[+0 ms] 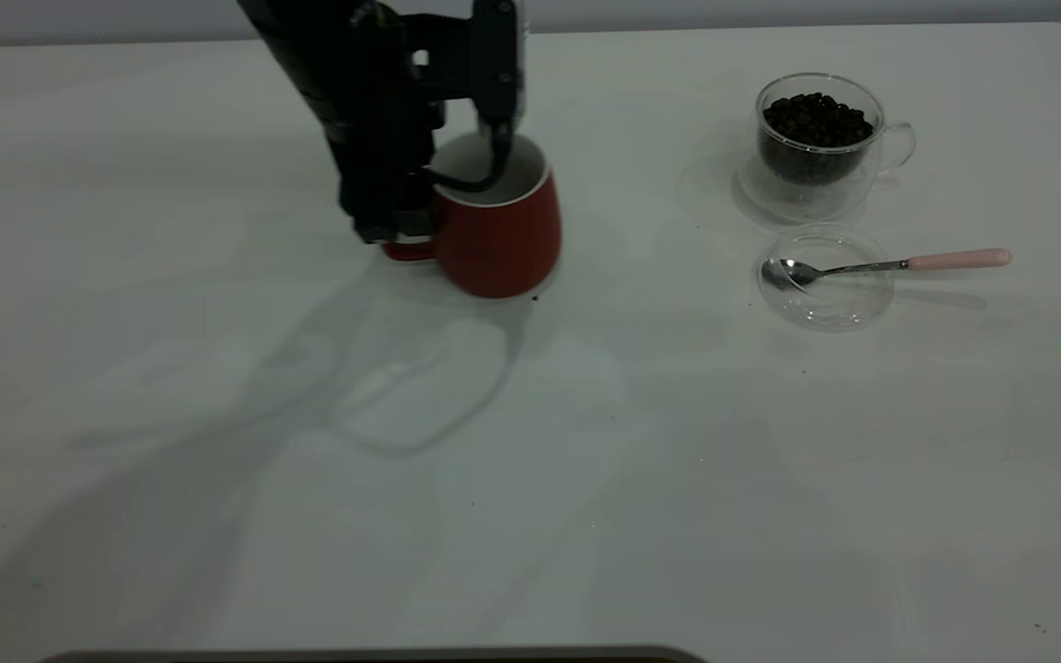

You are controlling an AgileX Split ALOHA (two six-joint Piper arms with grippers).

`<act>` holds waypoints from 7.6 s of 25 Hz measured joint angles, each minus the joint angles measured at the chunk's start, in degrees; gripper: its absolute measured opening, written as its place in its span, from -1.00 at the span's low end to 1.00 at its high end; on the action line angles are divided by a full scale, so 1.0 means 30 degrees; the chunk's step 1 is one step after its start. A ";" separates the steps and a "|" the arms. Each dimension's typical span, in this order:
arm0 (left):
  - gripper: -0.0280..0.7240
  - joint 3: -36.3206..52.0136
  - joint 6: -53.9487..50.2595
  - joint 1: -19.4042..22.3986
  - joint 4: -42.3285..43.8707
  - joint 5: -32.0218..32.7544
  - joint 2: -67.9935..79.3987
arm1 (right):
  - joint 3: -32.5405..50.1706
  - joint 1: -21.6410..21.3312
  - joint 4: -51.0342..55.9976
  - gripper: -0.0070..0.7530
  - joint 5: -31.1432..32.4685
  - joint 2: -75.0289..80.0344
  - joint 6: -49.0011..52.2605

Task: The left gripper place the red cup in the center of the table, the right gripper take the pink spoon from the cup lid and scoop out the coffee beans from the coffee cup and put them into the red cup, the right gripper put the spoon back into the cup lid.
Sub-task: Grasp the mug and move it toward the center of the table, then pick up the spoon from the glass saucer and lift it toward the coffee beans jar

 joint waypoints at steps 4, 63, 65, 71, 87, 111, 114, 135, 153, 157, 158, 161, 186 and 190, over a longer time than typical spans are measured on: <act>0.65 0.0000 -0.2922 -0.0170 0.0000 0.0336 -0.0758 | 0.0000 0.0000 0.0000 0.45 0.0000 0.0000 0.0000; 0.65 1.7096 -1.6598 -0.0170 -0.3331 1.8354 -3.9472 | 0.0000 0.0000 0.0000 0.45 0.0000 0.0000 0.0000; 0.65 1.7267 -1.6598 -0.0170 -0.3331 1.8314 -3.9629 | 0.0000 0.0000 0.0000 0.45 0.0000 0.0000 0.0000; 0.65 1.7714 -1.6774 -0.0170 -0.3311 1.7715 -3.9826 | 0.0000 0.0000 0.0000 0.45 0.0000 0.0000 0.0000; 0.65 1.7716 -1.6875 0.5310 -0.3308 1.7567 -4.0961 | 0.0000 0.0000 0.0000 0.45 0.0000 0.0000 0.0000; 0.65 1.7716 -1.6875 0.8395 -0.3345 1.7733 -4.4702 | 0.0000 0.0000 0.0000 0.45 0.0000 0.0000 0.0000; 0.65 1.7716 -1.6875 0.8395 -0.3345 1.7733 -4.4702 | 0.0000 0.0000 0.0000 0.45 0.0000 0.0000 0.0000; 0.64 1.7716 -1.6875 0.8395 -0.3345 1.7733 -4.4702 | -0.1250 0.0000 -0.0017 0.67 -0.1742 0.2316 0.0715; 0.64 1.7716 -1.6875 0.8395 -0.3366 1.7748 -4.4702 | -0.9199 -0.0118 0.8017 0.83 -0.5679 2.8249 -0.3401; 0.64 1.7716 -1.6875 0.8395 -0.3366 1.7748 -4.4702 | -0.9590 -0.1119 1.0909 0.83 -0.6175 3.1583 -0.5621; 0.64 1.7716 -1.6875 0.8395 -0.3366 1.7748 -4.4702 | -0.9590 -0.1451 1.1656 0.83 -0.6175 3.2142 -0.6444; 0.64 1.7716 -1.6875 0.8395 -0.3366 1.7748 -4.4702 | -0.9590 -0.2184 1.3706 0.83 -0.6195 3.3545 -0.8448; 0.64 1.7716 -1.6875 0.8395 -0.3381 1.7748 -4.4702 | -0.8657 -0.5994 2.3667 0.79 -0.8784 4.0448 -1.8826; 0.64 1.7716 -1.6875 0.8395 -0.3381 1.7748 -4.4702 | -0.8697 -0.6293 2.5077 0.78 -0.8889 4.1052 -2.0553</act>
